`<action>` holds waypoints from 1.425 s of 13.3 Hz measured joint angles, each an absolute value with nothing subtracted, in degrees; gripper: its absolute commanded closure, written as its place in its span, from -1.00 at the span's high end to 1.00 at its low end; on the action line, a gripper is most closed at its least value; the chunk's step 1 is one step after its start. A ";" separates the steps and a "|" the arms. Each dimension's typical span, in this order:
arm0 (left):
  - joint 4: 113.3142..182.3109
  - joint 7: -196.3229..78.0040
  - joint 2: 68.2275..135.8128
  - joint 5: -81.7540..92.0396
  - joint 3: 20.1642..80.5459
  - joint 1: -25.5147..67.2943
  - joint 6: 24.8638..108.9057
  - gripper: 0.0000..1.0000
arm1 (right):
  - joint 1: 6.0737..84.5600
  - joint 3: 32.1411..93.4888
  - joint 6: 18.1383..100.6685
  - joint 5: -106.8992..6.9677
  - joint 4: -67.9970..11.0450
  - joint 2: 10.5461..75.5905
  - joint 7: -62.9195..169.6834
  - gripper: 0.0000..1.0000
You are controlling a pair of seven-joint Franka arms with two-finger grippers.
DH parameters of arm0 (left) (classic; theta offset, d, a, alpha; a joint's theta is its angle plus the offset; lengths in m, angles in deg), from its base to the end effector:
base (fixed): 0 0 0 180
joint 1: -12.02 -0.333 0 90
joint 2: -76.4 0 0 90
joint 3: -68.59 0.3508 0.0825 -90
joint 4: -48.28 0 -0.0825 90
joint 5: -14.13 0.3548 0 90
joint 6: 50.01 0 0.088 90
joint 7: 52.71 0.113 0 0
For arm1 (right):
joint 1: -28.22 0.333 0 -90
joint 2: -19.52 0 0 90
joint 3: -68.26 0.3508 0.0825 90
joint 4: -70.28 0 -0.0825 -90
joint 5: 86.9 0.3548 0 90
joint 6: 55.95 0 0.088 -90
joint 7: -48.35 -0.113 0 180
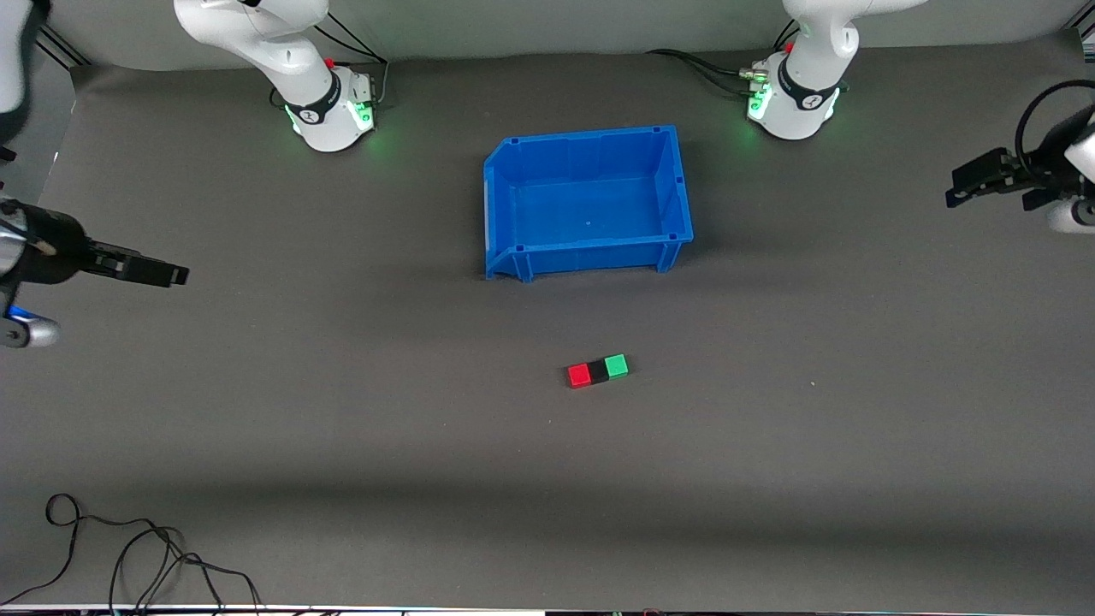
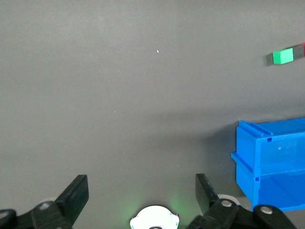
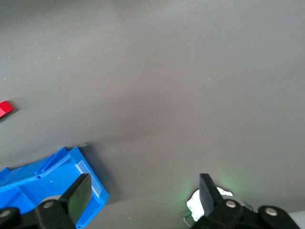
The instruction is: Attach green and red cubes to black cube
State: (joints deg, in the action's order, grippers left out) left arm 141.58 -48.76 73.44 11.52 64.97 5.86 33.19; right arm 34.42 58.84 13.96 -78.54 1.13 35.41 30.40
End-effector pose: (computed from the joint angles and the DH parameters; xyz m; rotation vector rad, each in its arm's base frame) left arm 0.4927 0.0153 0.6450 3.0863 -0.0415 -0.1887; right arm 0.5769 0.0044 0.6309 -3.0071 0.5116 0.4163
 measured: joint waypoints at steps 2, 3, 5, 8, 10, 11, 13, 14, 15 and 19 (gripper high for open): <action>139.79 -48.95 74.36 11.52 65.39 5.72 34.51 0.99 | 30.76 62.18 16.05 -80.05 -2.26 32.57 32.47 0.99; 139.67 -48.97 74.36 11.54 65.46 5.65 35.44 0.99 | 29.85 63.14 19.16 -80.46 -5.59 30.20 34.40 0.99; 139.67 -48.97 74.55 12.04 65.45 5.65 36.60 0.99 | 28.98 63.74 25.90 -81.13 -13.82 24.64 38.45 0.99; 139.68 -49.10 75.46 13.65 65.16 5.75 38.36 1.00 | 26.76 63.84 30.53 -81.70 -20.27 19.08 42.23 0.99; 139.37 -50.07 75.78 13.65 64.94 6.01 38.49 0.99 | 26.14 63.89 31.55 -82.22 -19.96 17.67 42.59 0.99; 139.13 -50.35 75.79 13.65 64.85 6.37 38.49 0.98 | 26.14 64.12 31.68 -82.88 -19.48 17.36 42.60 0.99; 138.99 -50.51 75.79 13.79 65.04 8.56 38.03 0.93 | 26.13 64.82 31.68 -84.06 -19.05 17.26 42.70 0.99; 138.97 -50.92 75.79 14.12 65.64 10.43 37.52 0.93 | 26.14 65.59 31.68 -84.98 -19.05 17.29 42.84 0.99; 138.91 -51.31 75.79 14.34 66.21 11.73 37.30 0.93 | 26.15 66.63 31.68 -86.11 -19.05 17.35 42.87 0.99; 138.94 -51.34 75.82 14.52 67.63 12.79 36.81 0.99 | 26.14 68.25 31.68 -87.23 -19.05 17.51 42.88 0.99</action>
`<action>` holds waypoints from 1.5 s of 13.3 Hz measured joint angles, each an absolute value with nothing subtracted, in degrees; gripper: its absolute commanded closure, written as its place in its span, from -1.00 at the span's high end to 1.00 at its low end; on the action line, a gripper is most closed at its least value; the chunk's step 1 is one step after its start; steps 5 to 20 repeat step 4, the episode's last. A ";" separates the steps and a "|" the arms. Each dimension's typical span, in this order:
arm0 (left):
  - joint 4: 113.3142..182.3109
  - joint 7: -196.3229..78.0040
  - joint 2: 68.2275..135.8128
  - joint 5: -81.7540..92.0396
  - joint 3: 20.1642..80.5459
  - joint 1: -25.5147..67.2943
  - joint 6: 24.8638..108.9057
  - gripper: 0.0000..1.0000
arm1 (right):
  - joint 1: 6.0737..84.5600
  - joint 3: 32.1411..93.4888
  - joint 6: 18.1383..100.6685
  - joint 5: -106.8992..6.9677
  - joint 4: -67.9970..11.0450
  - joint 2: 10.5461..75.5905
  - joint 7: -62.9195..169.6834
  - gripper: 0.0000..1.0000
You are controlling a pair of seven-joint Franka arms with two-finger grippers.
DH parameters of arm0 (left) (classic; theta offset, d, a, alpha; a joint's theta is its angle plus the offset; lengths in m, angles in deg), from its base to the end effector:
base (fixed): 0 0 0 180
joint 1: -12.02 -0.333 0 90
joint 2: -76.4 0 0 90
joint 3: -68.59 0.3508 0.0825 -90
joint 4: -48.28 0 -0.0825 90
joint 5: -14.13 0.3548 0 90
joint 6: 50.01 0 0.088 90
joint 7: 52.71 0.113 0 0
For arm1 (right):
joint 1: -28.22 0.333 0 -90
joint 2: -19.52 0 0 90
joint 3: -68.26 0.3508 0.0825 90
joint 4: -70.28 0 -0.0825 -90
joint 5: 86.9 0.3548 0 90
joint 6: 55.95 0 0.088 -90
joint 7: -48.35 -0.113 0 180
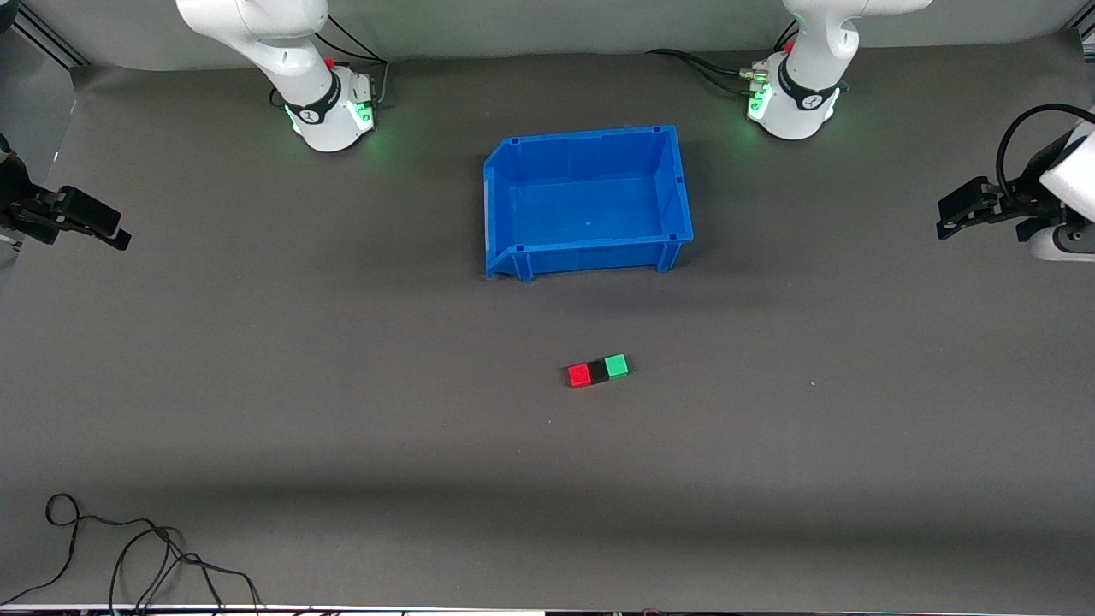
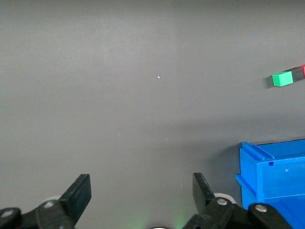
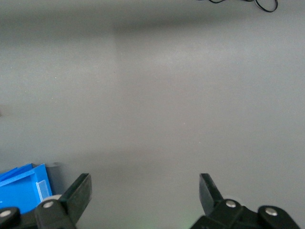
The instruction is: Attach green and red cubes to black cube
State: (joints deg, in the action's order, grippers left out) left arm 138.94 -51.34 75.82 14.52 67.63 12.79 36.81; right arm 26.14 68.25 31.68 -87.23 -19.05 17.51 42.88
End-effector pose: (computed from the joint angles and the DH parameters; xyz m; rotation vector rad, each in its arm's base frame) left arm 0.5151 -0.0148 0.6488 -3.1320 0.0845 0.0891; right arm 0.5089 -0.0192 0.6730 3.1291 -0.2071 0.0087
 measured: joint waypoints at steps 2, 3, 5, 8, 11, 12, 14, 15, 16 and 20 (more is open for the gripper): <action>138.96 -51.34 75.91 14.52 68.10 12.78 36.77 0.99 | 26.14 68.22 31.68 -87.25 -19.05 17.51 42.88 0.99; 138.96 -51.34 75.93 14.52 68.21 12.78 36.77 0.99 | 26.14 68.22 31.68 -87.25 -19.05 17.51 42.88 0.99; 138.96 -51.36 75.96 14.52 68.25 12.78 36.77 0.99 | 26.14 68.22 31.68 -87.25 -19.05 17.51 42.89 0.99; 138.96 -51.36 75.96 14.52 68.25 12.78 36.77 0.99 | 26.14 68.22 31.68 -87.25 -19.05 17.51 42.89 0.99; 138.96 -51.36 75.96 14.52 68.25 12.78 36.77 0.99 | 26.14 68.22 31.68 -87.25 -19.05 17.51 42.89 0.99; 138.96 -51.36 75.96 14.52 68.25 12.78 36.77 0.99 | 26.14 68.22 31.68 -87.25 -19.05 17.51 42.89 0.99; 138.96 -51.36 75.96 14.52 68.25 12.78 36.77 0.99 | 26.14 68.22 31.68 -87.25 -19.05 17.51 42.89 0.99; 138.96 -51.36 75.96 14.52 68.25 12.78 36.77 0.99 | 26.14 68.22 31.68 -87.25 -19.05 17.51 42.89 0.99; 138.96 -51.36 75.96 14.52 68.25 12.78 36.77 0.99 | 26.14 68.22 31.68 -87.25 -19.05 17.51 42.89 0.99; 138.96 -51.36 75.96 14.52 68.25 12.78 36.77 0.99 | 26.14 68.22 31.68 -87.25 -19.05 17.51 42.89 0.99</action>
